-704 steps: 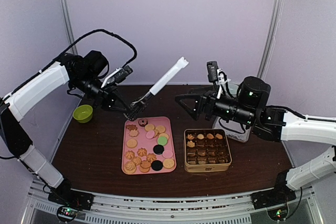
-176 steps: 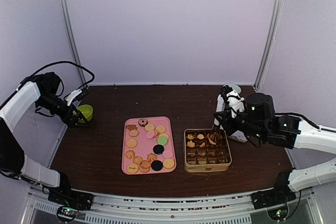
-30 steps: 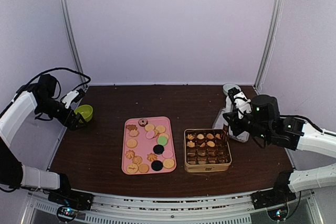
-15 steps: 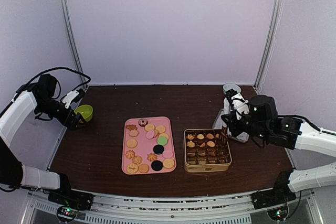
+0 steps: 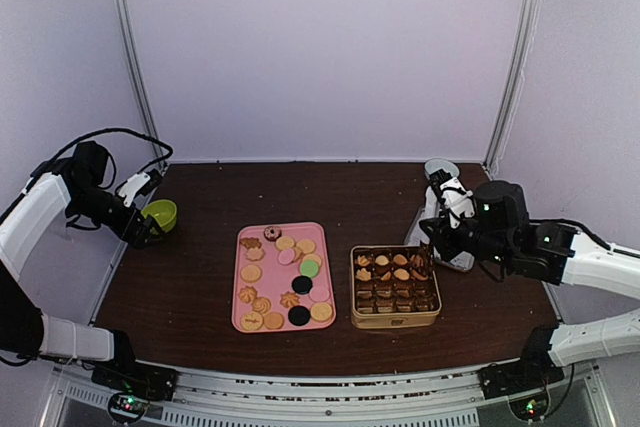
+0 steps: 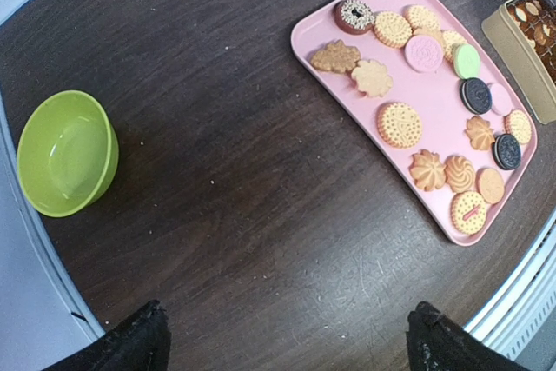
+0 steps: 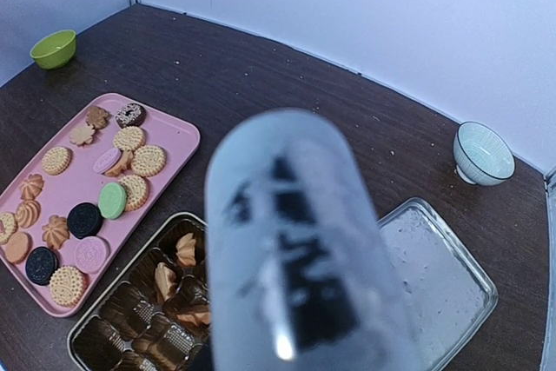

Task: Pack the cookies
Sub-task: Place the fake cookies in the empty pocket of the box, then pick up the fake cookies from the plate.

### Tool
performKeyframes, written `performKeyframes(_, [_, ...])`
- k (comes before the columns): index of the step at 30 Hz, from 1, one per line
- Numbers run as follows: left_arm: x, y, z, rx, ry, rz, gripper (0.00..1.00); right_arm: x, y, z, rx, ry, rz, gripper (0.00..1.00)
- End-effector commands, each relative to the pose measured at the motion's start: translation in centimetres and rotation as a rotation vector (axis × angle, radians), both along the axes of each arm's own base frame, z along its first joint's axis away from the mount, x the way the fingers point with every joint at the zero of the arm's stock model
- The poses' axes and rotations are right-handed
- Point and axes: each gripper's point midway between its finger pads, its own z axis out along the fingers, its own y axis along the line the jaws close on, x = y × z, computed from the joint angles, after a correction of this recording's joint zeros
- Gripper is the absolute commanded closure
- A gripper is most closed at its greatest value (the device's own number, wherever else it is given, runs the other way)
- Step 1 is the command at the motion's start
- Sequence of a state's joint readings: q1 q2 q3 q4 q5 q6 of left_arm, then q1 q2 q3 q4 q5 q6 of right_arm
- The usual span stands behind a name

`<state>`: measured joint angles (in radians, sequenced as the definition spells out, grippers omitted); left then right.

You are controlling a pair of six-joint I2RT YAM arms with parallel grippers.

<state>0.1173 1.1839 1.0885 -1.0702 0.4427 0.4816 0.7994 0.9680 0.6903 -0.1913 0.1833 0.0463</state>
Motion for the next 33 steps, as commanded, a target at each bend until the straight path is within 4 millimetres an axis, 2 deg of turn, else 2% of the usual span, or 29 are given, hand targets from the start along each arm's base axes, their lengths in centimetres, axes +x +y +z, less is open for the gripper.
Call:
performKeyframes(1, [0.5,-0.1,1.0,-0.007,-0.041,-0.016,0.02,0.5,-0.2,3.0,0.029,-0.064,-0.010,0.70])
performKeyframes(7, [0.4,0.0,1.0,0.000,-0.044,-0.015,0.02,0.2,0.4,5.9,0.082,-0.105,0.026,0.73])
performKeyframes(10, [0.4,0.2,1.1,0.010,-0.046,-0.013,0.02,-0.2,1.7,7.6,0.130,-0.119,0.069,0.73])
performKeyframes(13, [0.2,0.3,0.9,0.017,-0.040,-0.010,0.02,-0.7,4.0,8.9,0.164,-0.131,0.123,0.73])
performKeyframes(16, [0.1,0.4,0.6,0.026,-0.030,-0.007,0.02,-1.4,7.3,9.7,0.201,-0.134,0.189,0.73])
performKeyframes(26, [-0.5,0.3,0.4,0.020,-0.021,-0.009,0.02,-3.9,21.4,9.0,0.272,-0.074,0.439,0.74])
performKeyframes(29, [-0.7,0.3,0.5,0.028,-0.023,-0.012,0.02,-4.5,24.8,8.9,0.291,-0.055,0.499,0.74])
performKeyframes(33, [-0.8,0.3,0.3,0.022,-0.015,-0.014,0.02,-4.8,28.2,7.0,0.289,-0.008,0.549,0.74])
